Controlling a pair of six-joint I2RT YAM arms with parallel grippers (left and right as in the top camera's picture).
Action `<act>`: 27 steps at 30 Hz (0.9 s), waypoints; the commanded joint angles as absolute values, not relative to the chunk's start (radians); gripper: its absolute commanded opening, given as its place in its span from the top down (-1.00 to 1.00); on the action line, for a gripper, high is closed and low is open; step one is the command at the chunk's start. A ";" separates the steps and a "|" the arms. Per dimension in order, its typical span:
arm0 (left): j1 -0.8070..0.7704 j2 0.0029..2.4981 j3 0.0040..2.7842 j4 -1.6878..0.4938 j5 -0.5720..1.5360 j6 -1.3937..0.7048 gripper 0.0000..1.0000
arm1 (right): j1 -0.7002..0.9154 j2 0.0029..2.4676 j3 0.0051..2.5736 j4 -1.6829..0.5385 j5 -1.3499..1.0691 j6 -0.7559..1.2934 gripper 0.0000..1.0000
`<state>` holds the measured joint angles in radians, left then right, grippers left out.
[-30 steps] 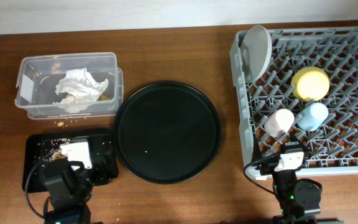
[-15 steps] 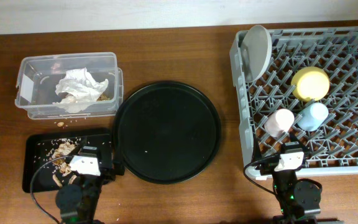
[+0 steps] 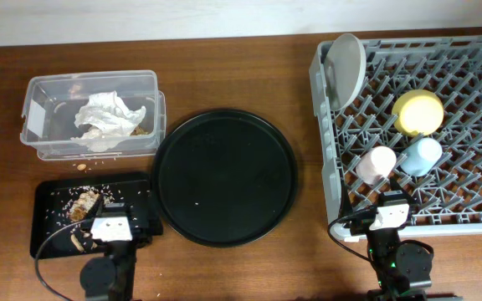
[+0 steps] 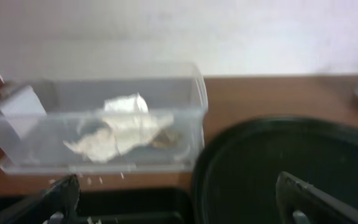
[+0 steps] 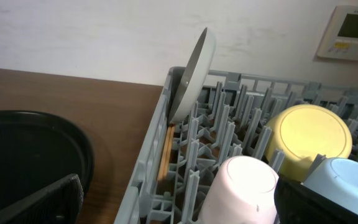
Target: Sort waste into correct bins and load items into the dishwasher rack
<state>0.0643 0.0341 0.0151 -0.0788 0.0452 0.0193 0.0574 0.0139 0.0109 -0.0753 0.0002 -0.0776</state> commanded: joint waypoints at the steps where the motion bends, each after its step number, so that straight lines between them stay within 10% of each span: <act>1: 0.057 0.005 0.009 -0.084 0.019 0.031 -0.98 | 0.051 0.004 0.006 -0.082 0.009 -0.066 -0.97; 27: 0.020 0.006 0.009 -0.084 0.011 0.031 -0.99 | 0.051 0.004 0.006 -0.082 0.009 -0.066 -0.97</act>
<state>0.0242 0.0147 0.0151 -0.0799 0.0246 0.0193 0.0574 0.0139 0.0109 -0.0750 0.0002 -0.0776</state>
